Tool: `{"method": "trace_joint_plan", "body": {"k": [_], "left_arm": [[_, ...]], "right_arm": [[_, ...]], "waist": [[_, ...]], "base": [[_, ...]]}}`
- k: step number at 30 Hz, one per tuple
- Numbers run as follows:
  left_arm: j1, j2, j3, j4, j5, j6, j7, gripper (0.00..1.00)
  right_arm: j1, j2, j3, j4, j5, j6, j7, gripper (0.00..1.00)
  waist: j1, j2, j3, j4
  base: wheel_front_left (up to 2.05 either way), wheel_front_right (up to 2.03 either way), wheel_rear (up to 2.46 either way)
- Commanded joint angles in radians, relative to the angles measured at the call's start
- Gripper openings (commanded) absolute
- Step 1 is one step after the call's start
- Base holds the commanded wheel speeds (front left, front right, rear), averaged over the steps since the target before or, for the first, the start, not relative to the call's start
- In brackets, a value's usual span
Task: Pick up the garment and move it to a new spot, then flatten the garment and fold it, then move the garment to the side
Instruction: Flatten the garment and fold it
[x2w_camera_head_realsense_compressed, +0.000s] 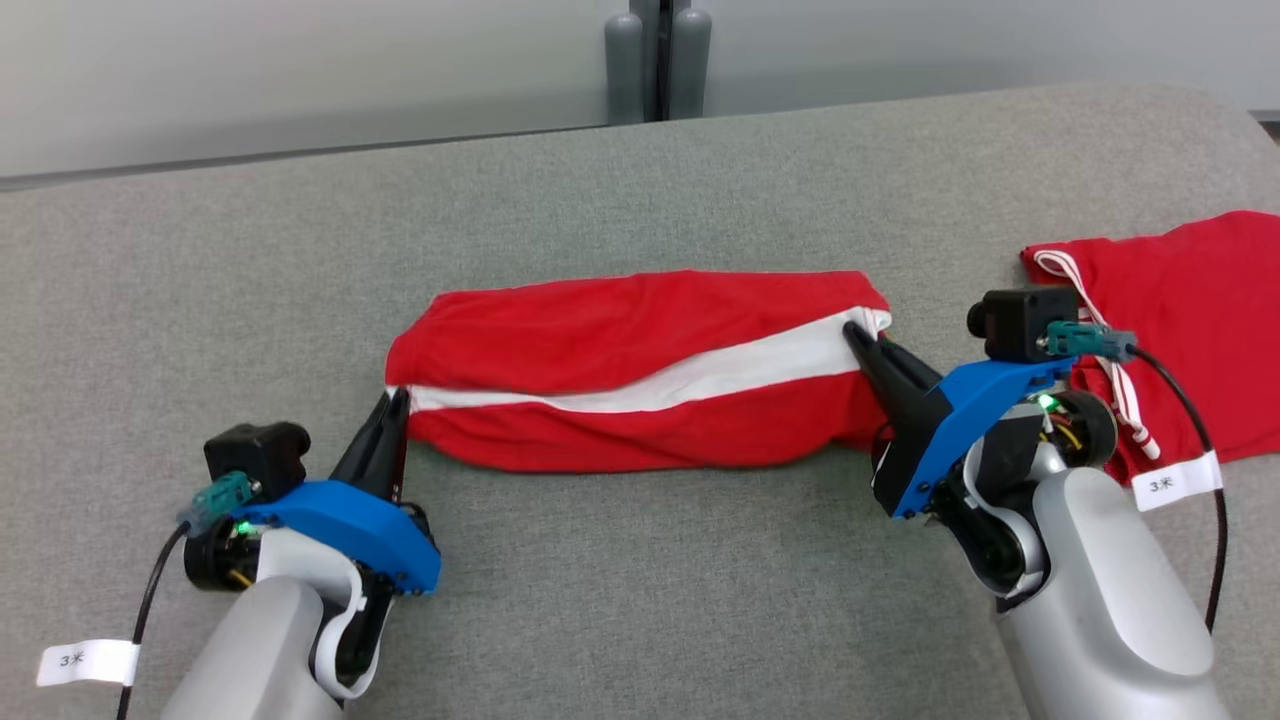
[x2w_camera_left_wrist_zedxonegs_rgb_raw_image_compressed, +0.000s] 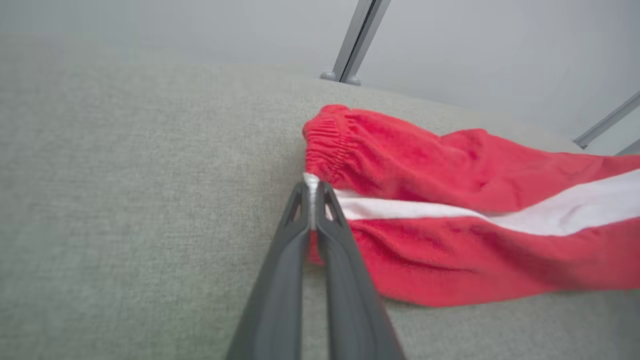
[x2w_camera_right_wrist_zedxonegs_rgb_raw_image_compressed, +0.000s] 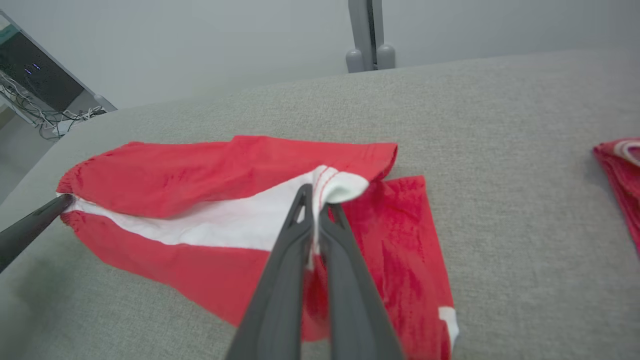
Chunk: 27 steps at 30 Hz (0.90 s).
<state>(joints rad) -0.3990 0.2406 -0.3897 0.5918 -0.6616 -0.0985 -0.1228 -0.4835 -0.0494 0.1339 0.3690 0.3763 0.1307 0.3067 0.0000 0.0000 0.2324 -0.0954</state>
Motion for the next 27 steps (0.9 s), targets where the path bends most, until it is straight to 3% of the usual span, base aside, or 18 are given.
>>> {"method": "trace_joint_plan", "body": {"k": [1,7,11,14,19,27], "left_arm": [[-0.019,-0.001,0.008,-0.022,-0.007,-0.006,-0.014,0.0],[-0.009,-0.003,0.039,-0.236,-0.121,-0.027,-0.04,0.0],[-0.032,0.035,0.053,-0.4,-0.203,-0.031,0.048,0.0],[-0.087,0.075,0.091,-0.47,-0.248,-0.001,0.134,0.0],[-0.269,0.104,0.175,-0.473,-0.285,0.07,0.196,0.0],[-0.584,0.149,0.222,-0.362,-0.179,0.118,0.111,0.0]], "right_arm": [[-0.01,-0.002,-0.004,-0.017,-0.007,0.0,-0.01,0.0],[0.028,-0.003,-0.034,-0.178,-0.043,0.0,0.021,0.0],[0.013,-0.025,-0.063,-0.317,-0.078,0.0,0.071,0.0],[-0.076,-0.046,-0.063,-0.353,-0.089,0.0,0.089,0.0],[-0.313,-0.075,-0.023,-0.244,-0.06,0.0,0.0,0.0],[-0.706,-0.097,0.056,0.036,-0.121,0.0,-0.394,0.0]], "waist": [[0.0,0.0,-0.008,-0.001],[0.0,0.0,-0.027,0.004],[0.0,0.0,-0.003,0.008],[0.0,0.0,0.048,0.0],[0.0,0.0,0.159,-0.024],[0.0,0.0,0.234,-0.068]], "base": [[0.0,0.0,0.0],[0.0,0.0,0.0],[0.0,0.0,0.0],[0.0,0.0,0.0],[0.0,0.0,0.0],[0.0,0.0,0.0]]}}
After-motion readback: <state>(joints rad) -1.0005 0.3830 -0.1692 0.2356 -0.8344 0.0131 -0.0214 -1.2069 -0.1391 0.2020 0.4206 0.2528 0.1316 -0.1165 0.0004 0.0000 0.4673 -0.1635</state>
